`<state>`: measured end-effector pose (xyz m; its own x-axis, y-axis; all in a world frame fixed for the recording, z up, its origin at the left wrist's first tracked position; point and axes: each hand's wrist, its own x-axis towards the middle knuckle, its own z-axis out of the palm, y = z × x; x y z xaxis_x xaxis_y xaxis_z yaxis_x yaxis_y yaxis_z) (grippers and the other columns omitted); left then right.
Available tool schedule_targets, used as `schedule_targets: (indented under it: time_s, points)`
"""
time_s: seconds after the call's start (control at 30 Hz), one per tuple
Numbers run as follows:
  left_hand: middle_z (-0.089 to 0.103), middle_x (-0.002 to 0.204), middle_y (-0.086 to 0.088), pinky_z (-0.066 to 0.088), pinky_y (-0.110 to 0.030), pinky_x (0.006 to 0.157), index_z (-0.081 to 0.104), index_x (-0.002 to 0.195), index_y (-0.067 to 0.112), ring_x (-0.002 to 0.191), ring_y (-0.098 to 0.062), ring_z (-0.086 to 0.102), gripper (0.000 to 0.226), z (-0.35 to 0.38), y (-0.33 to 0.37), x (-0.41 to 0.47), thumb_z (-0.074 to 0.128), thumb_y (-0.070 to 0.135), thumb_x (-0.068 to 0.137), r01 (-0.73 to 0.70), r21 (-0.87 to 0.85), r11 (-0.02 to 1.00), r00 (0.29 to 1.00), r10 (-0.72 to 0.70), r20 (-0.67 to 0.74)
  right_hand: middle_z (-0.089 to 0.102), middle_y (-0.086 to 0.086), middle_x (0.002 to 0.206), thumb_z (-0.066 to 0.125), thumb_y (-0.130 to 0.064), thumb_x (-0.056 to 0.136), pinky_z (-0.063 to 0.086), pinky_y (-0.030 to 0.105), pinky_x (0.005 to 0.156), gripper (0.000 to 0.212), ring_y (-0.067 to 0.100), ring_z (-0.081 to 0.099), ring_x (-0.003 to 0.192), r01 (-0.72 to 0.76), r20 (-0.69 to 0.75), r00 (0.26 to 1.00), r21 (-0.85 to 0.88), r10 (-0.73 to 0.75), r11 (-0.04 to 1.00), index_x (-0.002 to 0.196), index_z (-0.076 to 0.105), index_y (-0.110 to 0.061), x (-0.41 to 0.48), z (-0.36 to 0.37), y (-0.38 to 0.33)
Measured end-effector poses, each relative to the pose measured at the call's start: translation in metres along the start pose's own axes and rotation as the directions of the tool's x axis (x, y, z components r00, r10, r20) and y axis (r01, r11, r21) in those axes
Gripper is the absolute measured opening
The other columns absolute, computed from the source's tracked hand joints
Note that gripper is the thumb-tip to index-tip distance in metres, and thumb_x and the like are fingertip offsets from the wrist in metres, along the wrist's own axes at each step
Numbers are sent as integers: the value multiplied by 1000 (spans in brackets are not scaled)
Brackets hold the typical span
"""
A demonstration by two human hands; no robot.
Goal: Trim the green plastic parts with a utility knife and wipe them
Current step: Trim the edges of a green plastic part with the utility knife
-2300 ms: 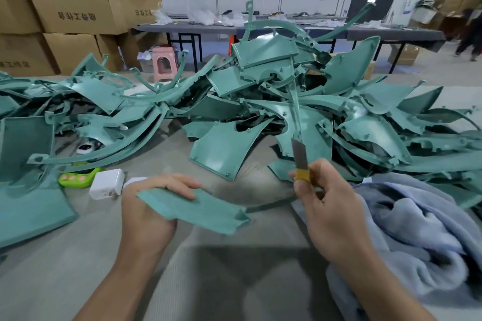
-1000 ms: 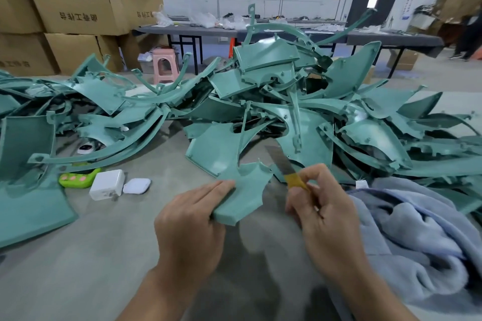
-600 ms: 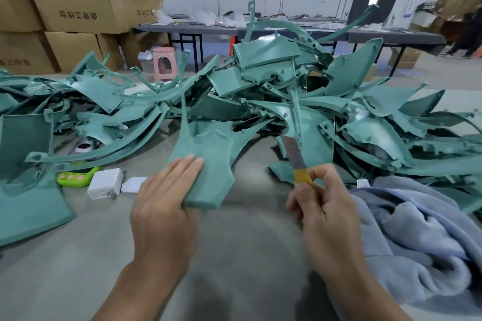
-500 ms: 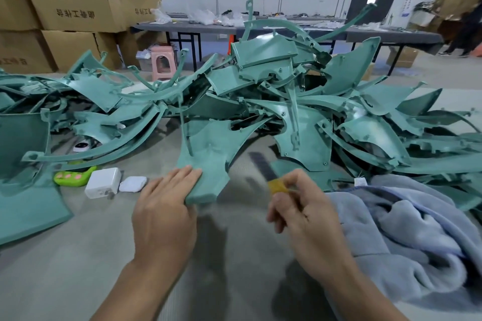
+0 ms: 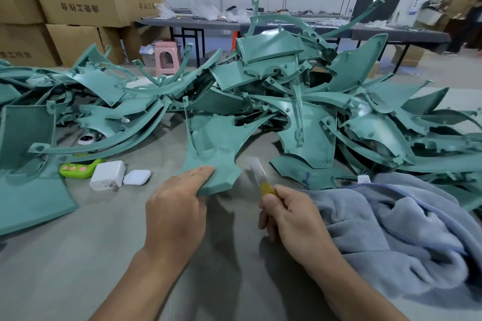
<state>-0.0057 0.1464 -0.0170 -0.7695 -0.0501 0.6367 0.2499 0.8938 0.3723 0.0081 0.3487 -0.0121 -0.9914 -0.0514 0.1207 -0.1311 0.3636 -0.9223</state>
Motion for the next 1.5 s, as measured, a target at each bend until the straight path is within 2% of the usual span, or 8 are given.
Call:
schedule_targets:
  time_s: [0.1, 0.5, 0.67, 0.83, 1.03, 1.2, 1.37, 1.5]
  points:
    - [78, 107, -3, 58, -37, 82, 80, 111, 14, 91, -25, 76, 67, -1, 1, -2, 73, -21, 54, -34, -4, 999, 999, 34, -20, 68, 9, 70, 53, -15, 104, 44, 28, 52, 29, 18, 54, 52, 132, 51, 988, 204, -145, 970, 76, 62, -13, -2, -4, -3]
    - [78, 110, -2, 55, -32, 87, 79, 112, 16, 98, -23, 75, 61, 1, 0, -3, 63, -14, 62, -27, -54, 998, 999, 25, -45, 67, 7, 65, 55, -22, 102, 39, 26, 48, 28, 14, 50, 49, 73, 218, 971, 111, -96, 991, 78, 66, -13, -8, -2, -7]
    - [76, 115, -1, 48, -26, 95, 78, 116, 16, 105, -20, 72, 59, 2, -3, -3, 66, -18, 70, -27, -147, 989, 998, 17, -66, 65, 10, 59, 52, -21, 103, 39, 32, 52, 36, 8, 47, 47, -9, -75, 997, -69, 4, 998, 71, 65, -12, 1, -4, -2]
    - [75, 116, -2, 46, -23, 99, 78, 116, 13, 107, -20, 72, 57, 1, -2, -3, 66, -19, 71, -73, -181, 981, 994, 58, -88, 66, 6, 62, 54, -32, 101, 38, 24, 52, 32, 9, 50, 52, 127, 209, 969, 19, -129, 992, 77, 66, -15, -11, 0, -8]
    - [70, 123, 13, 43, -24, 111, 75, 120, 18, 121, 1, 62, 62, -1, -4, -2, 59, -18, 72, -131, -361, 923, 989, 97, -109, 60, 7, 53, 50, -18, 105, 35, 30, 49, 38, 12, 43, 45, 2, -72, 997, 81, 4, 997, 70, 63, -9, 1, -6, -2]
    - [70, 126, 17, 42, -35, 115, 72, 122, 26, 121, -6, 65, 71, 8, 5, -7, 62, -28, 77, -124, -538, 834, 990, 143, -7, 57, 10, 56, 52, -28, 103, 33, 16, 49, 37, 7, 43, 48, 230, 53, 968, 206, -246, 951, 73, 63, -10, -6, -12, -7]
    - [69, 120, 31, 41, -12, 107, 73, 117, 40, 121, 6, 61, 76, 10, 5, -7, 66, -26, 80, -45, -610, 791, 999, 53, -6, 45, -4, 53, 57, -29, 101, 30, 30, 50, 37, 6, 37, 52, 168, -116, 976, -148, -185, 975, 69, 54, -11, 5, -27, 2]
    - [72, 117, 25, 45, -16, 105, 76, 114, 36, 119, 1, 63, 69, 12, -1, -5, 69, -23, 80, -28, -625, 780, 999, 47, 14, 41, -7, 53, 56, -34, 98, 28, 30, 49, 36, 7, 35, 51, 224, -94, 970, -29, -226, 974, 66, 52, -18, -1, -30, -1]
